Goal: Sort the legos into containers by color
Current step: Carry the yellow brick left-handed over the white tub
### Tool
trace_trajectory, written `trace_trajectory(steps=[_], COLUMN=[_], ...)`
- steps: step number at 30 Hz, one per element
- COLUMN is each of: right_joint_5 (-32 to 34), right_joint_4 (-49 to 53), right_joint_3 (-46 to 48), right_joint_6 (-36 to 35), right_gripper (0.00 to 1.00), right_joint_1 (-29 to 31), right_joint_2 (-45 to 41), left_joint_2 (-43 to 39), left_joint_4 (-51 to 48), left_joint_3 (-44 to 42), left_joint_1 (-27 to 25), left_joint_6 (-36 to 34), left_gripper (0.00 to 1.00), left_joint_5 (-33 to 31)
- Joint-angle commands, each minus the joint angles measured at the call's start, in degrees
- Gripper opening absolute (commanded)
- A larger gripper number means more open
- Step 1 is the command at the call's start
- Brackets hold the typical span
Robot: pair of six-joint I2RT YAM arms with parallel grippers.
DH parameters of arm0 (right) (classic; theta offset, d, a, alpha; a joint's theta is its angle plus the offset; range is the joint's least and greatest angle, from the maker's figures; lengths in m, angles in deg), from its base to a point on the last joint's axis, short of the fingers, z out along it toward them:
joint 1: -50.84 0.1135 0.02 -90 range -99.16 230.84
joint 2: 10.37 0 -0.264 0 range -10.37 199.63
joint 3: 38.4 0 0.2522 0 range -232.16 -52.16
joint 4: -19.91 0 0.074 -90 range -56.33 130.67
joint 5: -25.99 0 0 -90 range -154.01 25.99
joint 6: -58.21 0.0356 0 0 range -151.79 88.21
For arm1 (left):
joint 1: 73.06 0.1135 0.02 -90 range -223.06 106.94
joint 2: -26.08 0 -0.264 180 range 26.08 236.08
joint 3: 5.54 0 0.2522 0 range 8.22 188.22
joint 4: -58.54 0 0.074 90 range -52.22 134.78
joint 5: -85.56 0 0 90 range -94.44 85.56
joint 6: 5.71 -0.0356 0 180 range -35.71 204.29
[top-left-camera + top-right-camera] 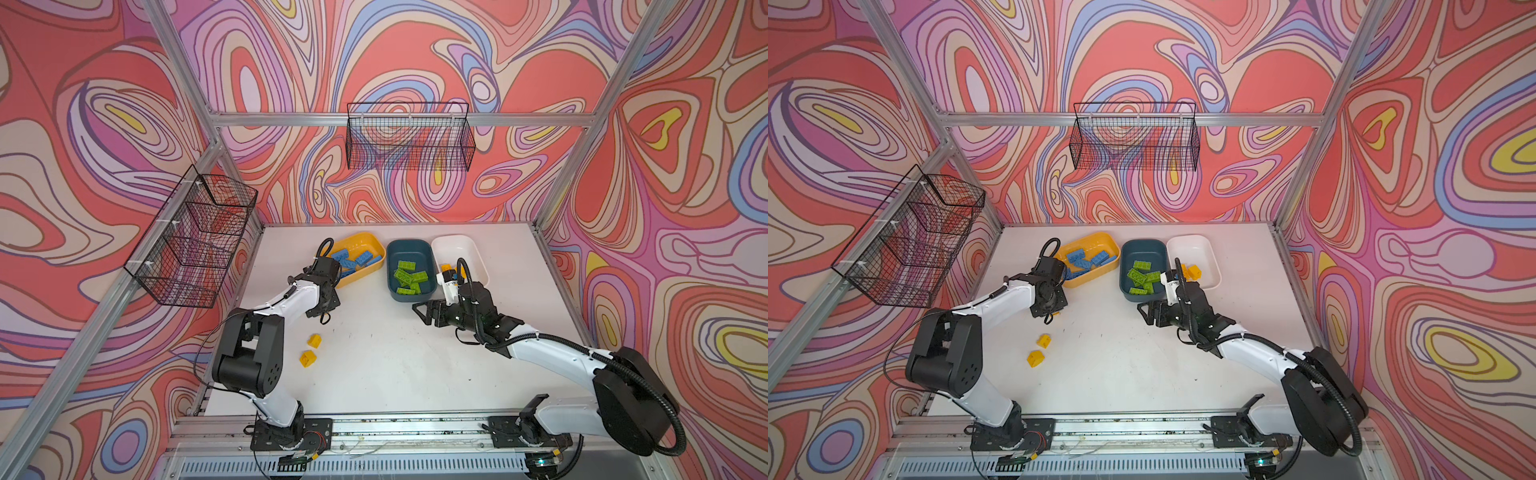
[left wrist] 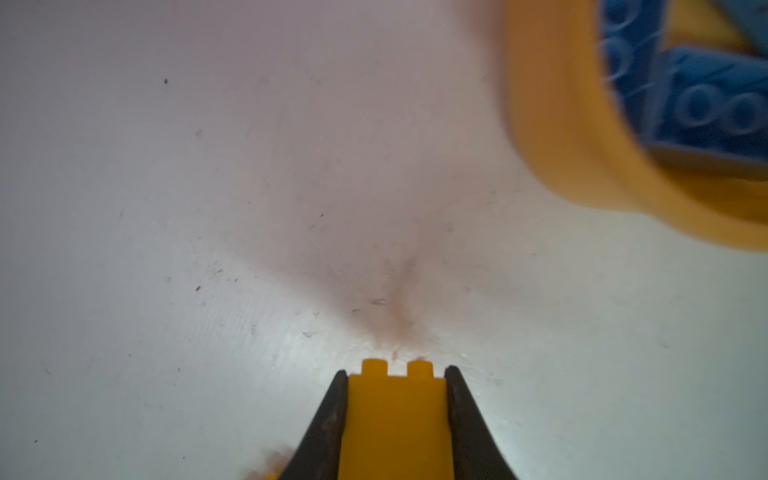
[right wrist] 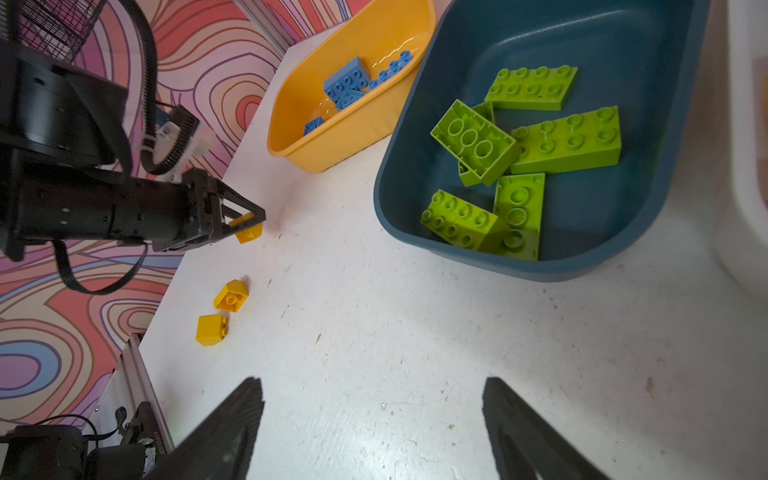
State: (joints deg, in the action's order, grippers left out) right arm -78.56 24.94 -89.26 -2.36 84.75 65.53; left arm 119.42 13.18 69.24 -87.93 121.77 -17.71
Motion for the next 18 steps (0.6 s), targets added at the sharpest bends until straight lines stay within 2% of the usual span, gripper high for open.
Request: trace_trajectory(steps=[1,10,18], right_joint_5=[1.6,6.3,13.7], right_joint_4=[2.5,11.7,16.3], right_joint_3=[1.3,4.8,7.0], right_joint_6=[-0.2,0.3,2.4], right_gripper=[0.87,0.87,0.86], right_joint_1=[0.5,0.5,0.5], right_joint_2=[-1.7,-9.2,-17.6], left_joint_2=[-3.6,-3.0,5.2], left_joint_4=[-3.2,-2.1,6.5], left_joint_3=[5.0,16.7,25.9], left_joint_1=[-4.0,-12.6,-18.0], left_joint_6=[-2.1,-4.1,-3.3], left_gripper=[0.23,0.23,0.23], left_joint_5=[-1.5,2.8,10.1])
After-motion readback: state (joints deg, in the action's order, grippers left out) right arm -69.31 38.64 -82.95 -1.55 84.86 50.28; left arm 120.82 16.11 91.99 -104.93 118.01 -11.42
